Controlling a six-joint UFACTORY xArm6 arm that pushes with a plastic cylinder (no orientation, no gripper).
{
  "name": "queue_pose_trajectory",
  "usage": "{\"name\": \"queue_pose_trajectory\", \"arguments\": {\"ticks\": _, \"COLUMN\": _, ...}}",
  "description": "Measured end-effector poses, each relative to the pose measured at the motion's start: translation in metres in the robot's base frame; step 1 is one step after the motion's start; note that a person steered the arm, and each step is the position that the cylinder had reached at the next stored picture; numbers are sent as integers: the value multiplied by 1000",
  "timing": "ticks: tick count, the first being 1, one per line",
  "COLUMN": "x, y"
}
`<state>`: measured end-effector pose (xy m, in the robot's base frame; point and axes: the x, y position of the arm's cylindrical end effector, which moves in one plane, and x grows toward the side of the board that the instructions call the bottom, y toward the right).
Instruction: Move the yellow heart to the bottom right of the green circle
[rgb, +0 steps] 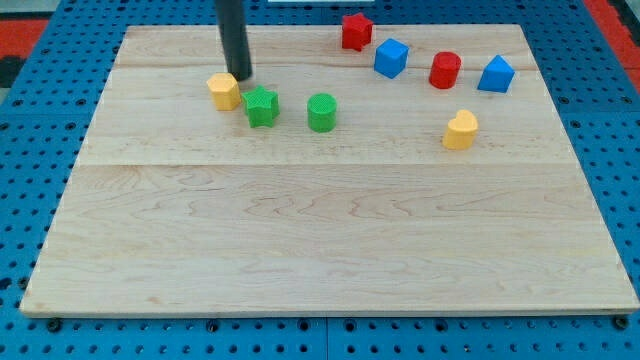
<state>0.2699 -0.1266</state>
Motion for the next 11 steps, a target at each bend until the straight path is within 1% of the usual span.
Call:
{"name": "queue_pose_trajectory", "arguments": {"ticks": 1, "x": 6, "y": -30}}
{"name": "queue_pose_trajectory", "arguments": {"ticks": 2, "x": 32, "y": 4}}
{"name": "queue_pose_trajectory", "arguments": {"ticks": 3, "x": 38, "y": 28}}
{"name": "queue_pose_trajectory", "arguments": {"ticks": 4, "x": 17, "y": 47}}
{"name": "queue_pose_trajectory", "arguments": {"ticks": 5, "x": 33, "y": 180}}
{"name": "queue_pose_trajectory", "arguments": {"ticks": 6, "x": 70, "y": 289}}
{"name": "queue_pose_trajectory", "arguments": {"ticks": 7, "x": 103, "y": 359}}
{"name": "queue_pose_trajectory", "arguments": {"ticks": 8, "x": 146, "y": 297}}
{"name": "queue_pose_trajectory", "arguments": {"ticks": 9, "x": 117, "y": 249}}
{"name": "queue_pose_trajectory", "arguments": {"ticks": 10, "x": 102, "y": 281}}
{"name": "queue_pose_trajectory", "arguments": {"ticks": 11, "x": 88, "y": 277}}
